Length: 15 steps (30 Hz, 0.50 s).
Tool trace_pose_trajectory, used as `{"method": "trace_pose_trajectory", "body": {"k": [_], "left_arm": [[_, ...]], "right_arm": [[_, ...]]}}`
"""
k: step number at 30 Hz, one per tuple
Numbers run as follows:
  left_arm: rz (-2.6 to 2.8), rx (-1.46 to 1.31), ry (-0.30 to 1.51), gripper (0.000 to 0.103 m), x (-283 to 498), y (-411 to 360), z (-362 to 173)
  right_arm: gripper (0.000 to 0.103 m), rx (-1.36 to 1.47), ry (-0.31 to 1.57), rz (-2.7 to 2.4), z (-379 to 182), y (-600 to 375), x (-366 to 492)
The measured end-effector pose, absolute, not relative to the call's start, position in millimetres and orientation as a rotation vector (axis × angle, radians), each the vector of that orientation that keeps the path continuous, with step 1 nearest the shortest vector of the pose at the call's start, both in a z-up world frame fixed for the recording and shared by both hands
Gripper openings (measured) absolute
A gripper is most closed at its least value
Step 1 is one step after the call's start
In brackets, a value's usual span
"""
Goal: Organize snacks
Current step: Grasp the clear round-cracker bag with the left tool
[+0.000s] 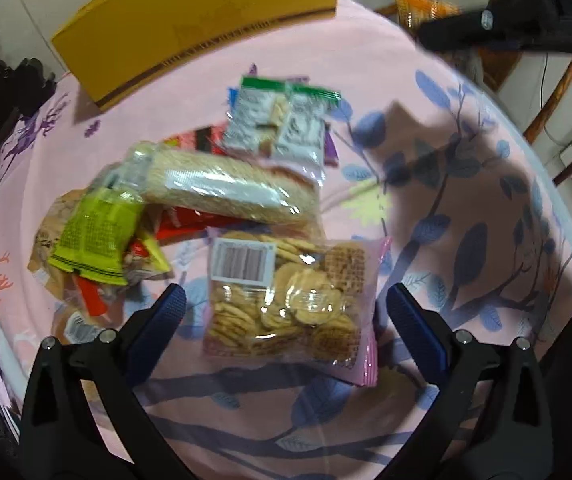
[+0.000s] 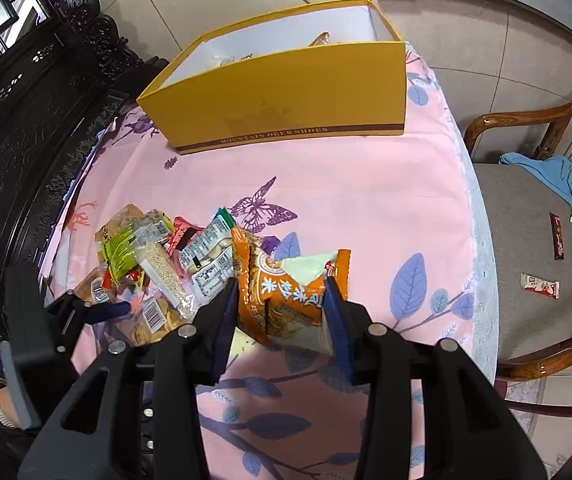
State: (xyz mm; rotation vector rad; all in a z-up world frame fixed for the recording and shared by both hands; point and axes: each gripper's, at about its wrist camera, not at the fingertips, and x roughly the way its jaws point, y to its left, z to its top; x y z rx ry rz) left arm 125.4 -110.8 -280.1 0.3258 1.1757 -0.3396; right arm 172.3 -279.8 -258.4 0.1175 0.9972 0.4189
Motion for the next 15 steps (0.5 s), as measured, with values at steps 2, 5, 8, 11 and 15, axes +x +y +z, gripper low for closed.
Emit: {"method": "trace_pose_trajectory", "body": {"k": [2, 5, 8, 11, 15], "left_arm": [[-0.349, 0.36, 1.212, 0.101, 124.7, -114.8, -295.5], [-0.36, 0.284, 1.185, 0.101, 125.0, -105.2, -297.5], [-0.359, 0.263, 1.171, 0.097, 124.2, -101.5, -297.4], [-0.377, 0.272, 1.155, 0.092, 121.1, -102.8, -296.0], [-0.387, 0.27, 1.138, 0.083, 118.1, -102.2, -294.4]], "right_arm": [[0.043, 0.121, 1.0, 0.417, -258.1, -280.5, 172.0], [0.043, 0.121, 0.996, 0.415, -256.1, -281.0, 170.7], [0.043, 0.128, 0.992, 0.411, -254.6, -282.1, 169.7], [0.043, 0.133, 0.993, 0.405, -254.3, -282.8, 169.1], [0.043, 0.133, 0.992, 0.402, -253.6, -283.3, 168.8]]}}
